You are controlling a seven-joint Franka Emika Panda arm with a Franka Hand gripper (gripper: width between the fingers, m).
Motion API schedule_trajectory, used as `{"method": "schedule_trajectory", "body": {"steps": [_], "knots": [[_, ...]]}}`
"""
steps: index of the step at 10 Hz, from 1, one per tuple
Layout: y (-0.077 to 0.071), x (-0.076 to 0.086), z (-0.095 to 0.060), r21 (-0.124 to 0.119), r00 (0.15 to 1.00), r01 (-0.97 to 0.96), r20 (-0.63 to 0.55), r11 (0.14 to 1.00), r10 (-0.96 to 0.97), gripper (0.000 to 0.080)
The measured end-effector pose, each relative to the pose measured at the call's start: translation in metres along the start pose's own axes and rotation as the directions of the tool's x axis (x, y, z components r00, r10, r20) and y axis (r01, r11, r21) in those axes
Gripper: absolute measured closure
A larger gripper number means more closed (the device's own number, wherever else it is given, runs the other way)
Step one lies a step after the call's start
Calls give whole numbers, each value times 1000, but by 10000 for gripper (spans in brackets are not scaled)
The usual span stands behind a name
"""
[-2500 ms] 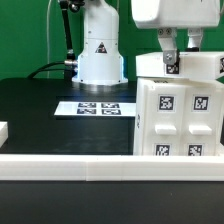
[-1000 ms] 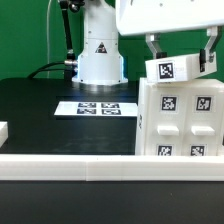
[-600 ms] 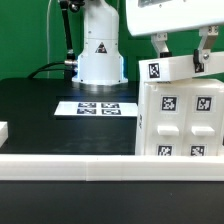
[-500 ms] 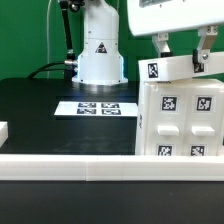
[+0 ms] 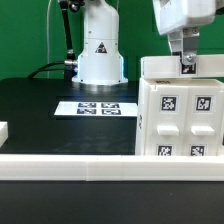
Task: Assemble cabinet
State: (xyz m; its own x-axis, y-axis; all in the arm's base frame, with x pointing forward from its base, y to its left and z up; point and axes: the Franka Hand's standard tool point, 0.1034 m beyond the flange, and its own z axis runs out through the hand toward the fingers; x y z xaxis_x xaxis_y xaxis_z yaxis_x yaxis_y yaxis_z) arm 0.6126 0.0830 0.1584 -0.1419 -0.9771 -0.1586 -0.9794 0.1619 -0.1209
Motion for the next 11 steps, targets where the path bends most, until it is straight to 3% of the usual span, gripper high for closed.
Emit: {"method": "schedule_trajectory", "body": {"steps": [3,7,9,11], "knots": [[0,-1,0,-2,959,-284,13,959,284,245],[-1,-1,0,-8,929,-368,39,930,368,245],[0,-7,2,-14,943,-327,59,945,327,58],[-1,-9,-3,-9,946,-317,68,948,317,13]]}}
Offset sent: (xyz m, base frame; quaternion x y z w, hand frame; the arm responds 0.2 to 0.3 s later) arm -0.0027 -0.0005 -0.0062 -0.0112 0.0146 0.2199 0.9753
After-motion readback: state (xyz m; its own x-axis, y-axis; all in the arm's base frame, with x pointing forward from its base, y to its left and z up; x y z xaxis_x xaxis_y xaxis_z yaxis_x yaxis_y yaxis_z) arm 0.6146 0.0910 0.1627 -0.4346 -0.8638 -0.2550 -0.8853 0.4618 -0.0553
